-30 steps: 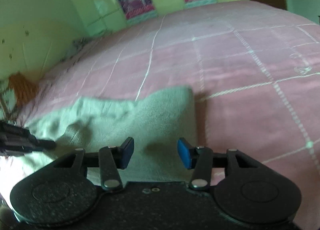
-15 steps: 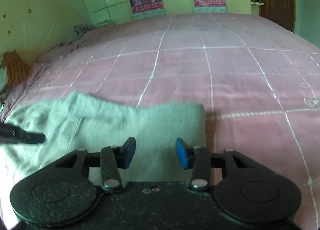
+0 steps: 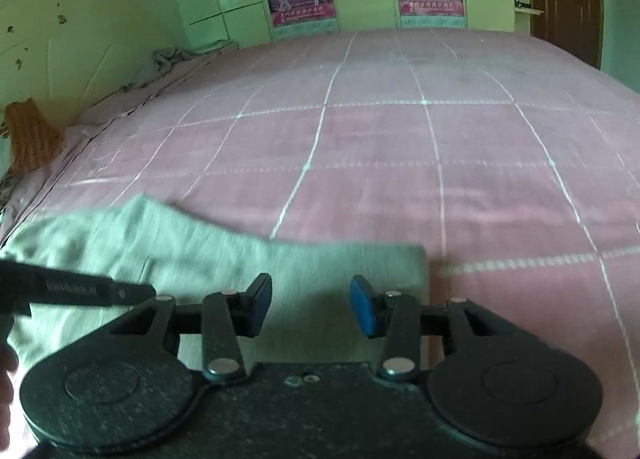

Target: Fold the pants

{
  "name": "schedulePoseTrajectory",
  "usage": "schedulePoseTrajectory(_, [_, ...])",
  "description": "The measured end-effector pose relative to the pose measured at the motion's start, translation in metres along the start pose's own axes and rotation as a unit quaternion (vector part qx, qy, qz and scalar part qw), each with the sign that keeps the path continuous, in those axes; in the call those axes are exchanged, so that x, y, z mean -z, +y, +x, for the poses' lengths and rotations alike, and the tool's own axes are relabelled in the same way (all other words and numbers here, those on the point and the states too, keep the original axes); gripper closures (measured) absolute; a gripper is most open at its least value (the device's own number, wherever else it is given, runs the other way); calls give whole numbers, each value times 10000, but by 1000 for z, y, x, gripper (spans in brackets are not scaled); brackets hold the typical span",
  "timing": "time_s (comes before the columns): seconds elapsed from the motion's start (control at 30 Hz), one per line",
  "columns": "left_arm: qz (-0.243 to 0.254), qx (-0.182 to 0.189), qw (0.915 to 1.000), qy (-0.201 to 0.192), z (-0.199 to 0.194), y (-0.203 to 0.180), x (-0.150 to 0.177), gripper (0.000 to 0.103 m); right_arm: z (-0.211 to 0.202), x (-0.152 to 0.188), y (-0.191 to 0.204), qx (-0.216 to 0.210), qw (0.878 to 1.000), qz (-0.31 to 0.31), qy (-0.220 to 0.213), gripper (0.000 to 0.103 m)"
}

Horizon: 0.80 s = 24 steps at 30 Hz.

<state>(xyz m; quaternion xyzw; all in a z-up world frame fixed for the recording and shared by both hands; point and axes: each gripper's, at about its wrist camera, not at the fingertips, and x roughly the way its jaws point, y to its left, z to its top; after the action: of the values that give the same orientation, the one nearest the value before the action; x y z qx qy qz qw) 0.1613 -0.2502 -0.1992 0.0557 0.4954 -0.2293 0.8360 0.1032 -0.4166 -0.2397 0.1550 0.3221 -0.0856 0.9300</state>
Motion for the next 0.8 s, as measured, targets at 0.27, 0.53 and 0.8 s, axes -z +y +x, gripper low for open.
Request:
schedulePoseTrajectory(0.27, [-180,201,9996,32,-10,10,6,87,37,10,4,342,9959,-589,591,61])
schedulePoseTrajectory(0.53, [213,115,9996,-120,-29,8,56,88,-20,43,24,-9,9969,-739,287,60])
schedulePoseTrajectory(0.8, [237,-28,9995,-196,-39,4,63,87,-23,56,31,169,9973,-546,464,59])
